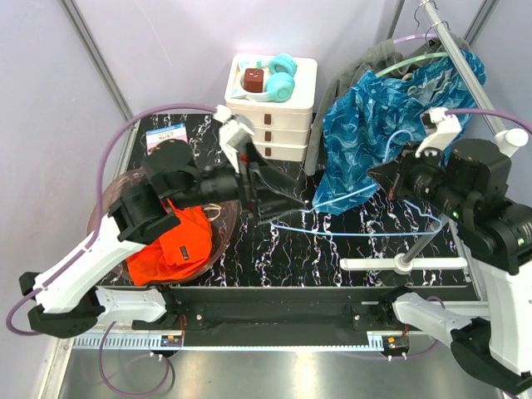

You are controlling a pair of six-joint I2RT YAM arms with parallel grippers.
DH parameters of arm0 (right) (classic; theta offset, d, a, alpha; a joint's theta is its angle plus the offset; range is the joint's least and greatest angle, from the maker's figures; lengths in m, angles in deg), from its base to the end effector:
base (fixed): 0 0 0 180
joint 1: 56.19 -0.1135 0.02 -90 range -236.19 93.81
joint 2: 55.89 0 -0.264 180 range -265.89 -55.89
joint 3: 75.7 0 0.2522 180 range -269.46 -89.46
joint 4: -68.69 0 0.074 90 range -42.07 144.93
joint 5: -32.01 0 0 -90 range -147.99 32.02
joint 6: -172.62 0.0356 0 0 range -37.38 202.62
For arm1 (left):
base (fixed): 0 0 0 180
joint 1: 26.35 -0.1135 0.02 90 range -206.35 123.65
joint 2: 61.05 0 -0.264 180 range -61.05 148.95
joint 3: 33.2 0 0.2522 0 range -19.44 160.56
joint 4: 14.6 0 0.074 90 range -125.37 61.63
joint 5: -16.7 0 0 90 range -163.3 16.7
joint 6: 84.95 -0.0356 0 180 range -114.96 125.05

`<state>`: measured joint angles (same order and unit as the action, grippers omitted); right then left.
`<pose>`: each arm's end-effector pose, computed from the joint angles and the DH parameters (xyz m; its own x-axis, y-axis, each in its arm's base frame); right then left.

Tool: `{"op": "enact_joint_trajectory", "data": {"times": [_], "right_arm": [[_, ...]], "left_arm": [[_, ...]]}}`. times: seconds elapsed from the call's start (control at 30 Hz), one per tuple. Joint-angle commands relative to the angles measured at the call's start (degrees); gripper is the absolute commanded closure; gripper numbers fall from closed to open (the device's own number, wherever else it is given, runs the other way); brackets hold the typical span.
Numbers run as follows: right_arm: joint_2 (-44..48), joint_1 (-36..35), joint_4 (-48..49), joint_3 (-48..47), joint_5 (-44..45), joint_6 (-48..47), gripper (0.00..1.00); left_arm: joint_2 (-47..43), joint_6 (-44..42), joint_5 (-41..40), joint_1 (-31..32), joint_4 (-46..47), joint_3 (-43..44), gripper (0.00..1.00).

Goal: Remove the shorts from the hanger

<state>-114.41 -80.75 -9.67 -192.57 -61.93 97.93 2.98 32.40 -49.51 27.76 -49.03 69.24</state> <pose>0.1057 0.0510 0.5159 -0.4252 0.0953 -0.9001 -0.3744 0.8868 0.2708 0.1105 -0.1772 0.5149 -0.4128 -0.1466 -0.8989 0.8867 0.1611 -0.4334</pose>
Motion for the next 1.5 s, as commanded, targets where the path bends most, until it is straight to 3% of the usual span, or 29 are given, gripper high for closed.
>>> {"op": "enact_joint_trajectory", "data": {"times": [0.0,0.1,0.43,0.67,0.77,0.8,0.93,0.97,1.0,1.07,1.13,1.17,1.2,1.27,1.3,1.37,1.47], "right_arm": [[2.9,-0.3,0.9,-1.5,6.7,-1.8,1.00],[4.3,-0.4,1.8,-1.1,7.4,-1.8,1.00],[6.5,-0.3,4.1,-0.1,6.1,0.5,1.00],[6.8,-0.3,4.8,0.5,5.3,1.9,1.00],[6.8,-0.3,5.4,1.1,4.3,3.3,1.00],[6.7,-0.3,5.8,1.8,4.2,3.5,1.00],[6.4,-0.3,6.3,2.7,2.9,6.5,1.00],[6.1,-0.3,6.1,2.5,3.0,7.2,0.87],[5.6,-0.3,4.9,1.4,3.6,8.0,0.81],[5.3,-0.3,3.6,0.1,3.7,10.2,0.79],[4.8,-0.3,1.0,-1.8,5.3,12.3,0.67],[4.7,-0.3,0.0,-3.0,6.3,12.8,0.59],[4.8,-0.3,-2.2,-3.8,7.1,13.3,0.40],[4.8,-0.3,-4.7,-6.5,9.4,14.8,0.22],[5.3,-0.3,-6.8,-7.3,9.9,15.4,0.07],[6.7,-0.3,-9.8,-8.4,11.8,16.4,0.00],[10.3,-0.3,-12.6,-8.6,14.0,17.7,0.00]], "left_arm": [[3.5,-9.1,0.6,5.2,-5.0,6.0,0.33],[5.0,-11.4,-2.9,7.5,-9.4,7.6,0.33],[3.8,-11.3,0.6,7.8,-12.5,4.8,0.40],[5.1,-9.4,4.1,8.2,-10.3,4.4,0.63],[4.2,-9.2,2.8,8.3,-8.3,2.8,0.82],[3.5,-9.2,1.8,8.3,-7.6,1.9,0.97],[1.6,-10.0,-4.1,8.3,-9.6,2.1,1.00],[1.1,-10.8,-5.1,8.3,-9.9,1.9,1.00],[0.3,-11.1,-6.1,8.3,-10.4,1.9,1.00],[0.0,-11.4,-7.4,8.2,-12.6,3.1,1.00],[0.7,-11.6,-6.8,8.2,-15.4,5.0,1.00],[0.9,-11.5,-7.0,8.2,-16.3,5.5,1.00],[1.1,-11.5,-7.4,8.2,-17.7,6.1,1.00],[0.6,-11.7,-8.3,8.2,-18.2,6.4,1.00],[0.2,-11.6,-9.0,8.2,-18.2,6.3,1.00],[-0.4,-12.1,-10.5,8.2,-18.1,6.1,1.00],[-0.9,-12.6,-11.1,8.3,-16.2,5.1,1.00]]}}
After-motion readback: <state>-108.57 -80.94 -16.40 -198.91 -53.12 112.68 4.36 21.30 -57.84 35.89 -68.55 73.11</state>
